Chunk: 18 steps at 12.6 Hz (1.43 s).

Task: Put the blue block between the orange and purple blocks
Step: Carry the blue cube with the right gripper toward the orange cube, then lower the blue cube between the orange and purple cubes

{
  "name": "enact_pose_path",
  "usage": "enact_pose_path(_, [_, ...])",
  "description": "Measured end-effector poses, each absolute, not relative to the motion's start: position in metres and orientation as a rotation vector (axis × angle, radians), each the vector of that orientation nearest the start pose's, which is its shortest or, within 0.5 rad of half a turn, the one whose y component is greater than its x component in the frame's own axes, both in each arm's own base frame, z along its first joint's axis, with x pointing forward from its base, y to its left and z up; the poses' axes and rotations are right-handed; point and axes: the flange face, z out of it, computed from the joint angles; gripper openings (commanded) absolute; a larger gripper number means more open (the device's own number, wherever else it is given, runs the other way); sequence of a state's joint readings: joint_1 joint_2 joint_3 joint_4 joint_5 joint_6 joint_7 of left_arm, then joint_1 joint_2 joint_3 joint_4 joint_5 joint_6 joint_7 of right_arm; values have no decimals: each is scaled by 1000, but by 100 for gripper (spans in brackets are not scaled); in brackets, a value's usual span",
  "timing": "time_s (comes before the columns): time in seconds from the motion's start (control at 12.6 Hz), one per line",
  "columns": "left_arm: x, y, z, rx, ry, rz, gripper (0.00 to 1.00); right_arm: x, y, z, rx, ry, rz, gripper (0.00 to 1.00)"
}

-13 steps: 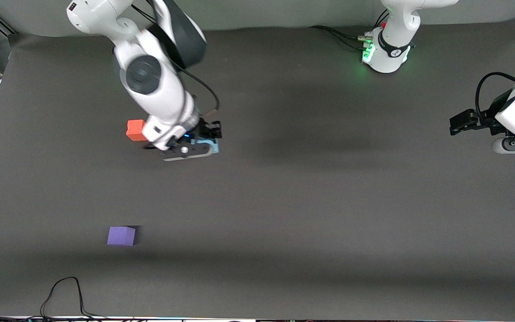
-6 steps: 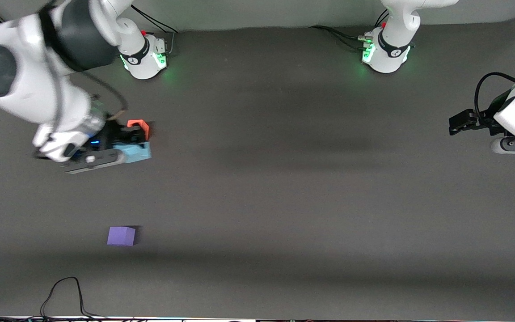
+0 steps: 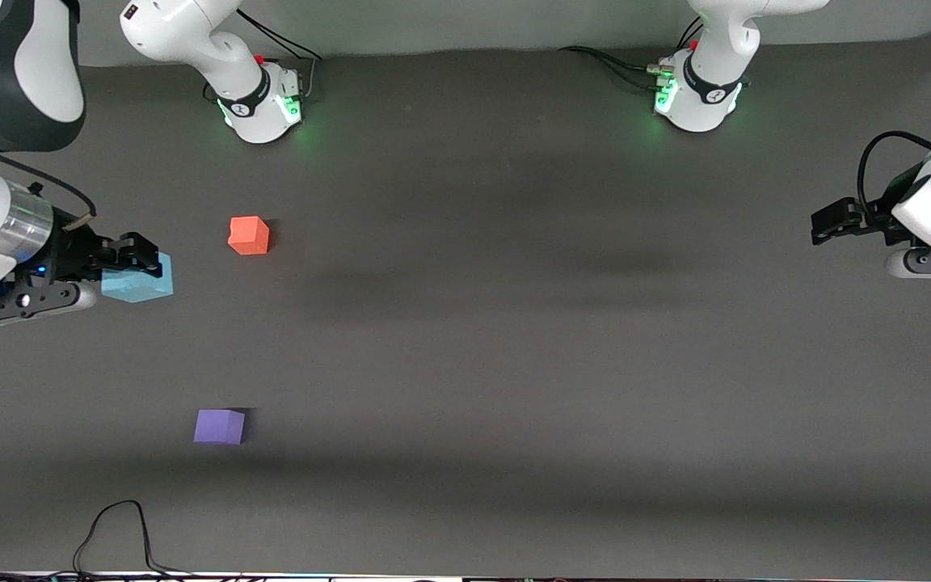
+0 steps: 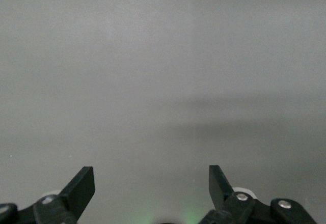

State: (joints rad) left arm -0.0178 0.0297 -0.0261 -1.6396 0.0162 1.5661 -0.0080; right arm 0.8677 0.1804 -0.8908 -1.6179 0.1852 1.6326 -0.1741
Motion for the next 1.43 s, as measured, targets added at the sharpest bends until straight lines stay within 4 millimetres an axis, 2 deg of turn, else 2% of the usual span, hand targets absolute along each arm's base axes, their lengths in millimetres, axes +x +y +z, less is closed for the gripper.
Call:
enact_pose_path(0.24, [558, -22, 575, -3119, 57, 160, 100, 593, 33, 490, -3101, -174, 106, 49])
enact_pose_path(0.71, [558, -22, 575, -3119, 56, 160, 100, 597, 29, 420, -3159, -145, 67, 49])
enact_pose_path(1.11, [559, -21, 574, -3119, 54, 161, 100, 587, -3, 316, -3107, -98, 119, 49])
enact_pose_path(1.19, [559, -21, 574, -3119, 55, 162, 100, 586, -5, 295, -3106, -98, 111, 49])
enact_pose_path(1.43, [559, -21, 573, -3119, 55, 166, 100, 580, 3, 233, -3115, -118, 70, 49])
